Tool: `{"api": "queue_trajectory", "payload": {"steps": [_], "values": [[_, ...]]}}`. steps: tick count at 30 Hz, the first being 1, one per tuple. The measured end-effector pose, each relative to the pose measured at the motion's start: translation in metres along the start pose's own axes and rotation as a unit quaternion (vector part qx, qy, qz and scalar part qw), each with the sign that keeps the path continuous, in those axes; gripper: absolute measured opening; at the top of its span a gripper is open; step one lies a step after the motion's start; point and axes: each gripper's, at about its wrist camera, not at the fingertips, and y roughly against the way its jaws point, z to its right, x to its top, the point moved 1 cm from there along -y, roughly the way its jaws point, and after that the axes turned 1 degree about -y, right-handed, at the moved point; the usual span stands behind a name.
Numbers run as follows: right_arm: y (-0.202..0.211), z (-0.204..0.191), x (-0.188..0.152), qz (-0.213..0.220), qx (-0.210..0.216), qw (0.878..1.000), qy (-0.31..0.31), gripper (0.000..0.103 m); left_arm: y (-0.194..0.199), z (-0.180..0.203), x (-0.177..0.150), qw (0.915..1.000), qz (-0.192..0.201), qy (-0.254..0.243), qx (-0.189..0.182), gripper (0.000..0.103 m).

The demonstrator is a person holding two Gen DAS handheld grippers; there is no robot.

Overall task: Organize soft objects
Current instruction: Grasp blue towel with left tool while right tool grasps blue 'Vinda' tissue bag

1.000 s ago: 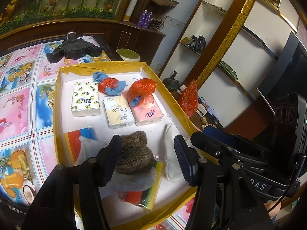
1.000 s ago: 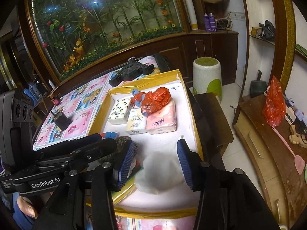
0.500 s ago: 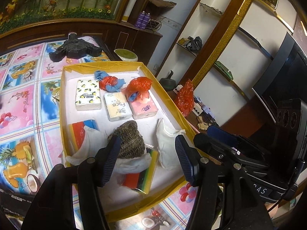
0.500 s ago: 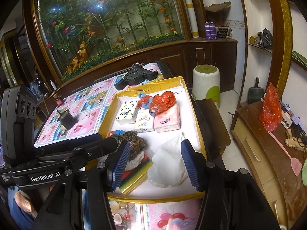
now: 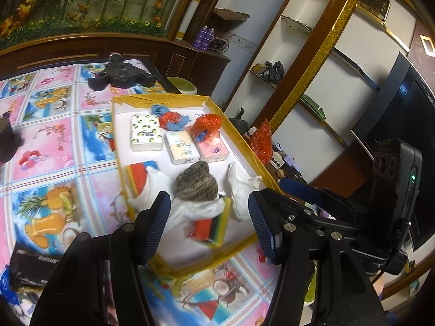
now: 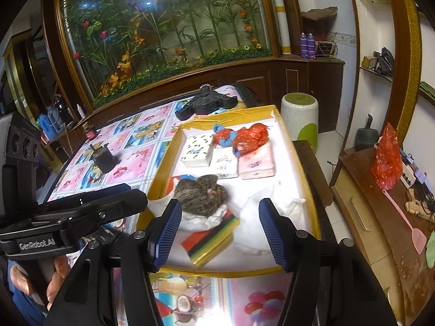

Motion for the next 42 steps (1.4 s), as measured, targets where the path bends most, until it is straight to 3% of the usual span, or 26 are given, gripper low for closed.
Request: {"api": "queue_trajectory", "payload": {"steps": [8,16,23,25,28,35,37,39,41,42], "values": [[-0.008,-0.044,-0.013,-0.010,0.037,0.999,0.030,0.062,0.053,-0.039,-0.033,0.9994,0.017,0.020,0.025,0.058],[-0.034,-0.108,-0.029,-0.048,0.090,0.990,0.094,0.062,0.102,-0.099,-0.070,0.9955,0.031,0.069,0.058,0.058],[-0.061,-0.141,-0.037,-0.076,0.112,0.985,0.111,0.062,0.147,-0.151,-0.109,0.9867,0.044,0.092,0.126,0.060],[-0.067,-0.146,-0.041,-0.087,0.117,0.983,0.108,0.062,0.152,-0.163,-0.118,0.9836,0.043,0.100,0.144,0.067],[-0.075,-0.151,-0.045,-0.098,0.119,0.982,0.105,0.062,0.150,-0.177,-0.127,0.9801,0.031,0.103,0.167,0.067],[-0.084,-0.157,-0.053,-0.113,0.134,0.979,0.104,0.066,0.120,-0.184,-0.130,0.9788,-0.008,0.093,0.182,0.067],[-0.083,-0.159,-0.057,-0.116,0.142,0.977,0.108,0.067,0.112,-0.187,-0.131,0.9762,-0.019,0.093,0.195,0.061],[-0.084,-0.163,-0.060,-0.121,0.153,0.974,0.117,0.067,0.113,-0.190,-0.133,0.9789,-0.017,0.102,0.176,0.044],[-0.084,-0.167,-0.064,-0.125,0.161,0.971,0.126,0.068,0.119,-0.190,-0.133,0.9788,-0.011,0.101,0.178,0.035],[-0.085,-0.170,-0.066,-0.129,0.166,0.968,0.134,0.068,0.121,-0.190,-0.133,0.9786,-0.010,0.099,0.180,0.034]]}}
